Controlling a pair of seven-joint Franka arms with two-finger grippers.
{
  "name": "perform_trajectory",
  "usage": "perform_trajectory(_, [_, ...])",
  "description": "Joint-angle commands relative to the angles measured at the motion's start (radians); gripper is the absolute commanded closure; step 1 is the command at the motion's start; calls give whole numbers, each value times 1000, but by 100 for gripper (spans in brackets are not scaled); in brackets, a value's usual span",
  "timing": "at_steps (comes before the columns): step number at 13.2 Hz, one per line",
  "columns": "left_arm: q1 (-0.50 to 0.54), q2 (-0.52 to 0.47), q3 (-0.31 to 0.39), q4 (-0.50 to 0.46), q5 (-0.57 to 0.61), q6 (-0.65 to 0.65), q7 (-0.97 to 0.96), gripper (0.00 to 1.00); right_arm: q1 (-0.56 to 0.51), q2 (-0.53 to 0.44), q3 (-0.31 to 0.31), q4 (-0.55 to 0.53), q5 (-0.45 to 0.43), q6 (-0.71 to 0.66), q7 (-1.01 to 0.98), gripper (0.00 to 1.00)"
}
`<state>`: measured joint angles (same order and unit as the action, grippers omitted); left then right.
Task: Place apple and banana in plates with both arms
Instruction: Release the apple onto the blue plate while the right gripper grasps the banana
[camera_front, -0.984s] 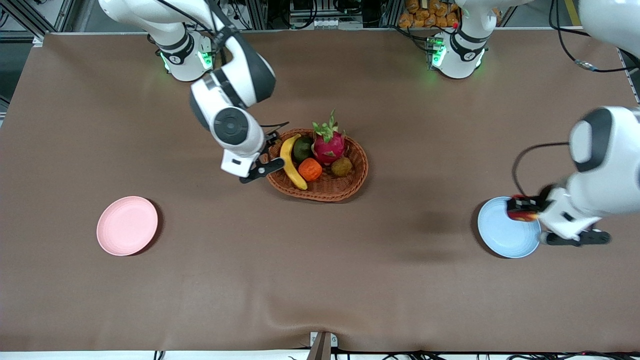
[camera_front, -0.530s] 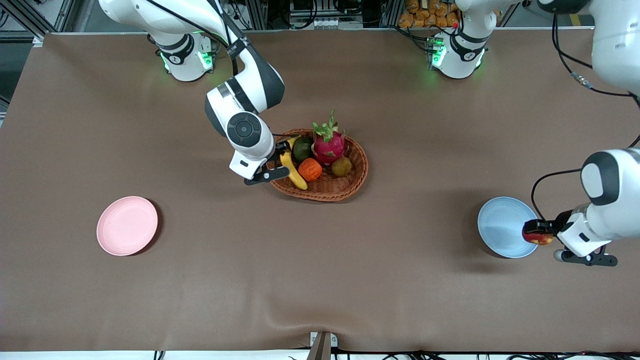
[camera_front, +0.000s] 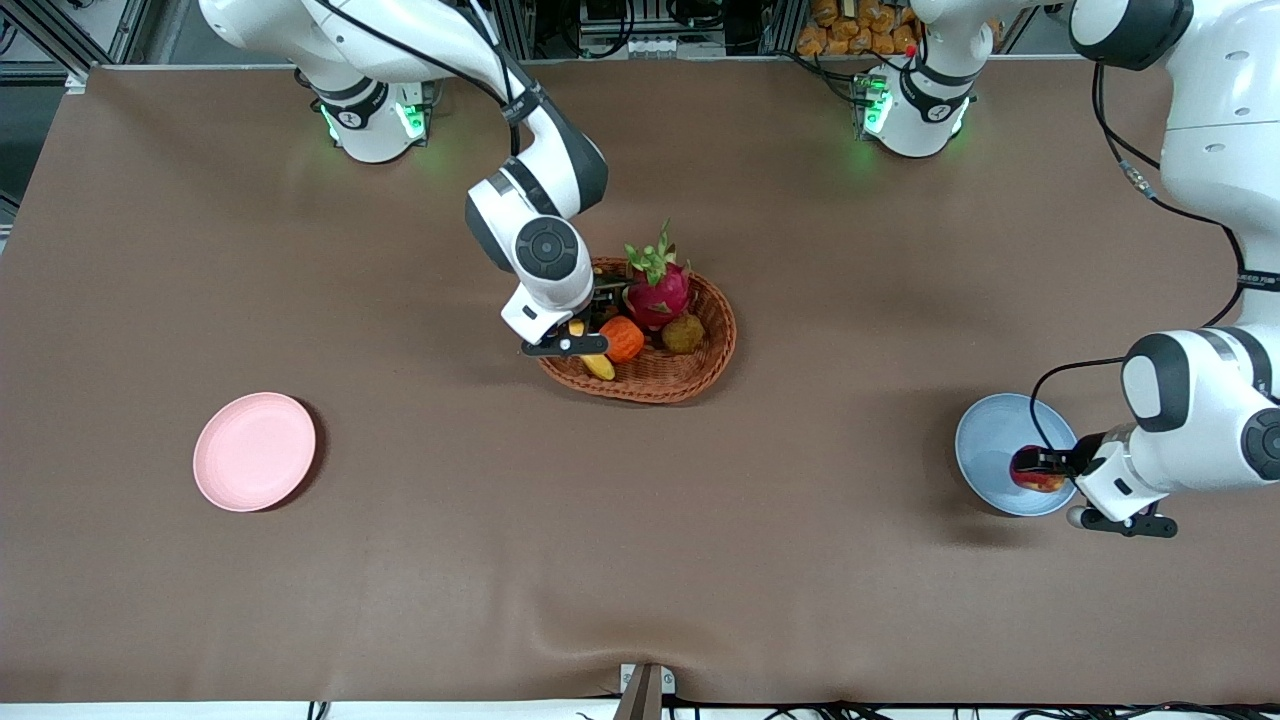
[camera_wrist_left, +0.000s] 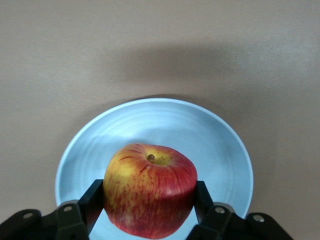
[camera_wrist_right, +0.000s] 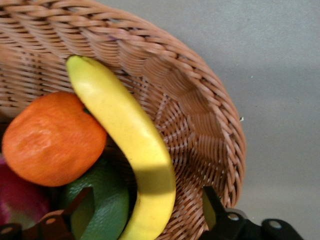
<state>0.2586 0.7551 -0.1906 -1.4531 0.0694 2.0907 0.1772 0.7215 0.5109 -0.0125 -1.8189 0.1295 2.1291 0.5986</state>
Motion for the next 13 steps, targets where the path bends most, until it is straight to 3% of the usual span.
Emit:
perform_trajectory(1, [1, 6, -3, 8, -26, 5, 13, 100, -10, 3, -4, -8, 4, 12, 15, 20])
perform_trajectory(3, [8, 15, -3, 8, -49, 5, 13, 58, -7, 9, -4, -8, 4, 18, 33, 26])
perform_trajectory(4, [7, 15, -3, 7, -63, 5, 13, 43, 2, 9, -4, -8, 4, 28, 59, 27])
perform_trajectory(5, [7, 15, -3, 7, -66, 5, 13, 14, 6, 17, -3, -7, 4, 31, 76, 27])
perform_trajectory(6, [8, 12, -3, 4, -74, 5, 15, 0, 13, 24, -3, -5, 4, 32, 82, 27])
perform_trajectory(10, [16, -31, -6, 5, -79, -40, 18, 0, 18, 44, -3, -5, 4, 48, 84, 27])
perform_trajectory(13, [11, -138, -15, 5, -79, -122, 16, 0, 18, 66, -4, -5, 4, 74, 84, 27])
